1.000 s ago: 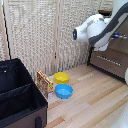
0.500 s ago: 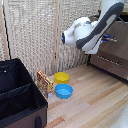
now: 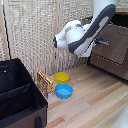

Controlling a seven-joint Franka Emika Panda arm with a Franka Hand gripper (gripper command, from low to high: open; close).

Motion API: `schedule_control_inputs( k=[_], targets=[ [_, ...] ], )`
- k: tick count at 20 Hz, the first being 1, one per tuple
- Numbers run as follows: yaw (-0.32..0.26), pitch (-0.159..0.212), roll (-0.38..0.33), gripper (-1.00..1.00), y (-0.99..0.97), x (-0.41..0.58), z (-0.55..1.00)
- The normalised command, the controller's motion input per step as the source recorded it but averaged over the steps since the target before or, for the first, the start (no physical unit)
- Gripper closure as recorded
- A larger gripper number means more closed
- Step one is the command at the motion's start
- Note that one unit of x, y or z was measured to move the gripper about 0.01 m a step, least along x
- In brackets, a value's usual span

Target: With caution, bring your gripper towards the upper drawer's hold. Grasp the drawer hold tightly with your gripper tool. Pull the drawer in your direction to reveal the contents of the top drawer.

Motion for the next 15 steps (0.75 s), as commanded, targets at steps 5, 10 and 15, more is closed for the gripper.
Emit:
schedule_control_inputs(
  k=[5,10,15],
  targets=[
    [-0.026,0.000,-0.039,-1.00,0.01,0.119,0.07],
    [-0.067,0.000,-0.030,-1.00,0.25,0.233,-0.05],
    [-0.034,0.000,-0.001,-1.00,0.60,0.302,-0.13]
  ],
)
